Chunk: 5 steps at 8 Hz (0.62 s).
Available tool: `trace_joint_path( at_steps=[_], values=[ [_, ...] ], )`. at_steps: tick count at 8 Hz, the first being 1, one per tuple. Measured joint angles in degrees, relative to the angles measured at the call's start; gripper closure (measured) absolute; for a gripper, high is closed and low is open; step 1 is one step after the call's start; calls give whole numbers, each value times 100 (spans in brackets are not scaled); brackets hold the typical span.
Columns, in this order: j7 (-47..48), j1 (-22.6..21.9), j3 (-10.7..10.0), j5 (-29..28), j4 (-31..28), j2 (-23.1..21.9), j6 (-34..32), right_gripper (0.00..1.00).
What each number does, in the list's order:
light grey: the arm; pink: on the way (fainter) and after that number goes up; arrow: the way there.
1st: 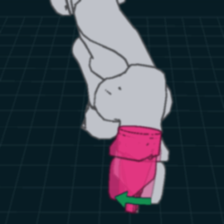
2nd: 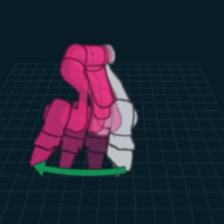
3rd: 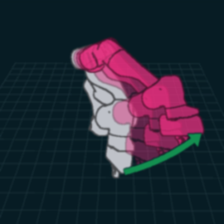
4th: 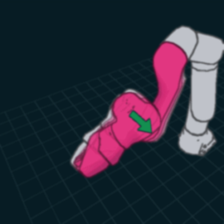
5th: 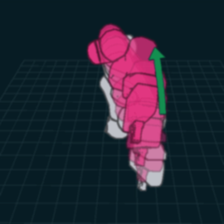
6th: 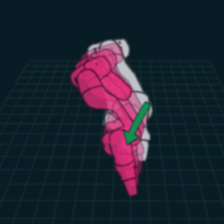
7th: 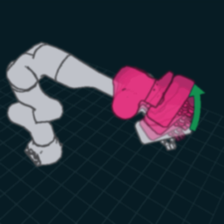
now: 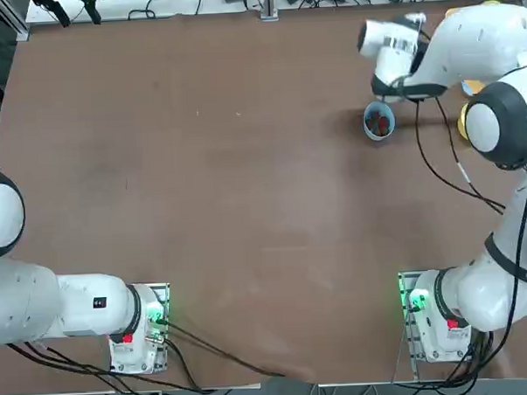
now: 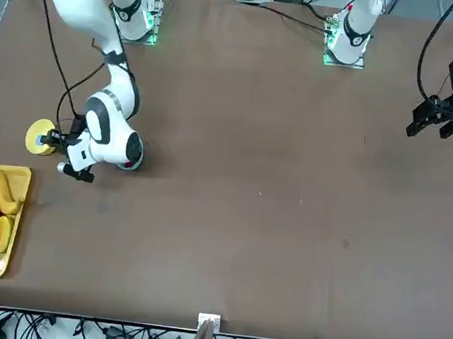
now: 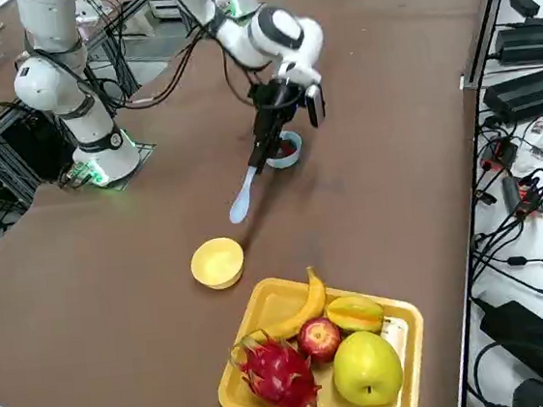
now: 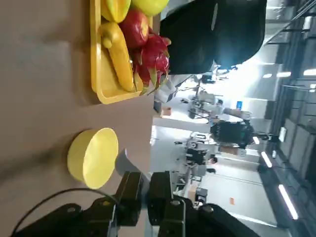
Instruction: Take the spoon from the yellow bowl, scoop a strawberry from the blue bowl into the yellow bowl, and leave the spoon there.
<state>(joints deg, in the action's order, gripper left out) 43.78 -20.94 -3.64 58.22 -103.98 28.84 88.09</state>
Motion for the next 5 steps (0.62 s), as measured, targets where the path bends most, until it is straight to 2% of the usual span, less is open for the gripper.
trace_joint_path(
  at_steps=[2,5],
  values=[
    [-84,-267,8,-1170,760,-27,-272,89],
    [273,-337,-14,-3121,1830,-27,-491,89]
  ],
)
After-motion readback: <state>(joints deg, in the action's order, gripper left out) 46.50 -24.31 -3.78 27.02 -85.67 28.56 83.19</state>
